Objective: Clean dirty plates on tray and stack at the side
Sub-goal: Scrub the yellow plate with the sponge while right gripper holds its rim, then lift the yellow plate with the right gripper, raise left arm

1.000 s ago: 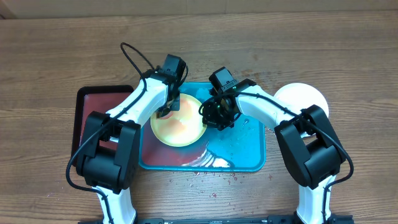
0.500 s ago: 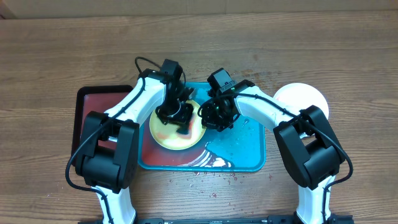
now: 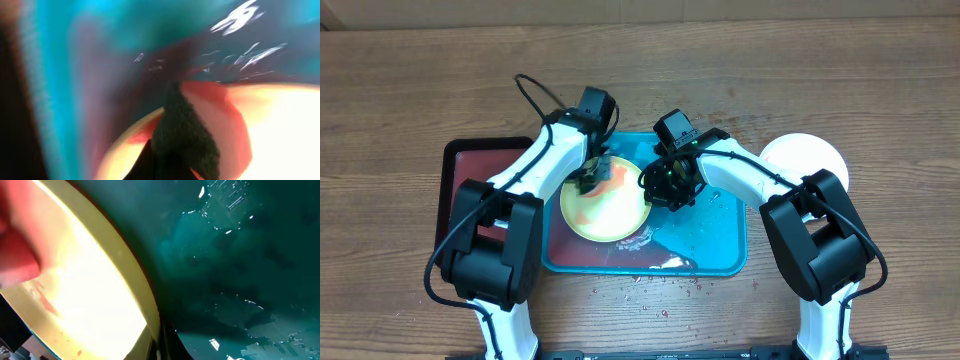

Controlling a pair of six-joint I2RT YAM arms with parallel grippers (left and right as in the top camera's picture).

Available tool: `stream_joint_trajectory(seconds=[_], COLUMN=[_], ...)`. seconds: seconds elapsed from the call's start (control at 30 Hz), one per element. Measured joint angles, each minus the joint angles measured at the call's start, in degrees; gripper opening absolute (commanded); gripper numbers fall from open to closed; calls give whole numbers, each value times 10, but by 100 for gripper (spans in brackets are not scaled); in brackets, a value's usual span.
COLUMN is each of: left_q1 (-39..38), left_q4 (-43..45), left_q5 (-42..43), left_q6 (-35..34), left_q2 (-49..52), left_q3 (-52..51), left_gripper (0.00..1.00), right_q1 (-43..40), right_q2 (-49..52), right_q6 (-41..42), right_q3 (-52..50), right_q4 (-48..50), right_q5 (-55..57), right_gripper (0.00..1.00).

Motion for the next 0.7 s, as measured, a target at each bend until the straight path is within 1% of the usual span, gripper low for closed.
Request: stream_joint_trajectory(seconds=[0.03,0.1,0.2,0.3,0.43,0.5,0.6,0.7], left_q1=[3,7,7,10,14,12,9,9], left_q4=[-22,-56,-85,-99,-101,-91,-64,-58], left_q5=[-25,-44,-34,59,237,311,378,409], left_q6=[-12,-26,-25,30,126,159,186,196], left_q2=[0,0,0,0,0,0,0,1], left_q3=[0,0,0,0,0,0,0,3], left_gripper=[4,4,4,4,4,4,4,4], right_q1=[0,0,2,2,2,2,2,2], right_q2=[0,0,0,0,0,0,0,0], right_q6=[0,0,0,-1,-2,-1,-1,-1], right_q3=[0,0,0,0,0,0,0,0], right_q4=[0,2,3,2,0,-1,-1,-1], right_q5=[0,-1,-2,-3,-3,-3,-3,-3], right_gripper=[4,4,4,4,4,4,4,4])
